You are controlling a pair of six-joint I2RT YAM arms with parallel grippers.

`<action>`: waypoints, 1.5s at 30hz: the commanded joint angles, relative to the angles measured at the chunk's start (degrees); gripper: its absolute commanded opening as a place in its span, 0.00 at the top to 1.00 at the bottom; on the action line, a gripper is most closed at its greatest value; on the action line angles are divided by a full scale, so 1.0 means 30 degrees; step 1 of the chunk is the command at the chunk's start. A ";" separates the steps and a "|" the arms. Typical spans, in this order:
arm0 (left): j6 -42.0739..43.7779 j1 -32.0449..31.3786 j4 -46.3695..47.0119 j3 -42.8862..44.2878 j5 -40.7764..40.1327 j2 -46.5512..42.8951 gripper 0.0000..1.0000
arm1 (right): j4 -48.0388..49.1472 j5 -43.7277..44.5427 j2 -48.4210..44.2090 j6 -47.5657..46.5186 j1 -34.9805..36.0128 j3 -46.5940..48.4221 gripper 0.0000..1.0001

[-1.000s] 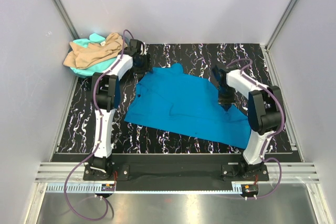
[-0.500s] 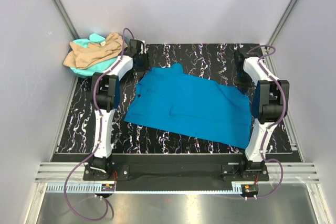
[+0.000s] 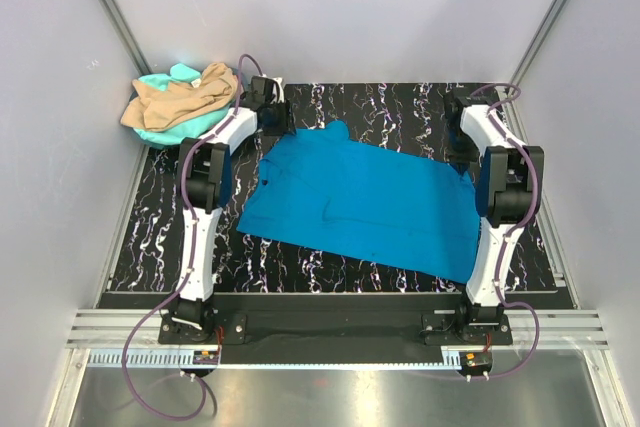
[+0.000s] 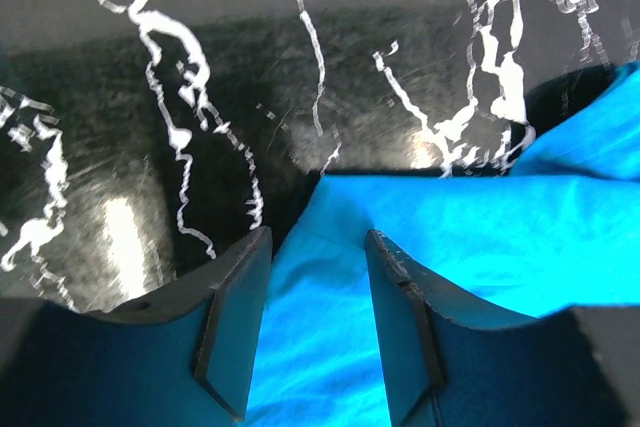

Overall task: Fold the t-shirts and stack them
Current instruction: Fold the tshirt

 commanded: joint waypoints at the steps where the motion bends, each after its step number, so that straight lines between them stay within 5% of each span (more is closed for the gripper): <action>1: -0.0206 -0.0004 0.0830 0.0624 0.0765 0.0512 0.51 | 0.0254 -0.0088 -0.0031 0.0064 -0.0105 0.0925 0.97; 11: -0.0733 -0.0004 0.0216 0.2088 0.1027 0.1567 0.63 | 0.0488 -0.1141 -0.0383 0.0387 -0.1569 -0.0042 0.97; 17: -0.0821 -0.0004 0.0010 0.2528 0.1233 0.1890 1.00 | 0.0401 -0.1113 -0.0470 0.0270 -0.1862 0.0075 0.97; 45: -0.1641 0.0846 0.1240 -0.2302 -0.0496 -0.4027 1.00 | 0.0252 0.1700 -0.1788 -0.0755 -0.2273 -0.1769 0.96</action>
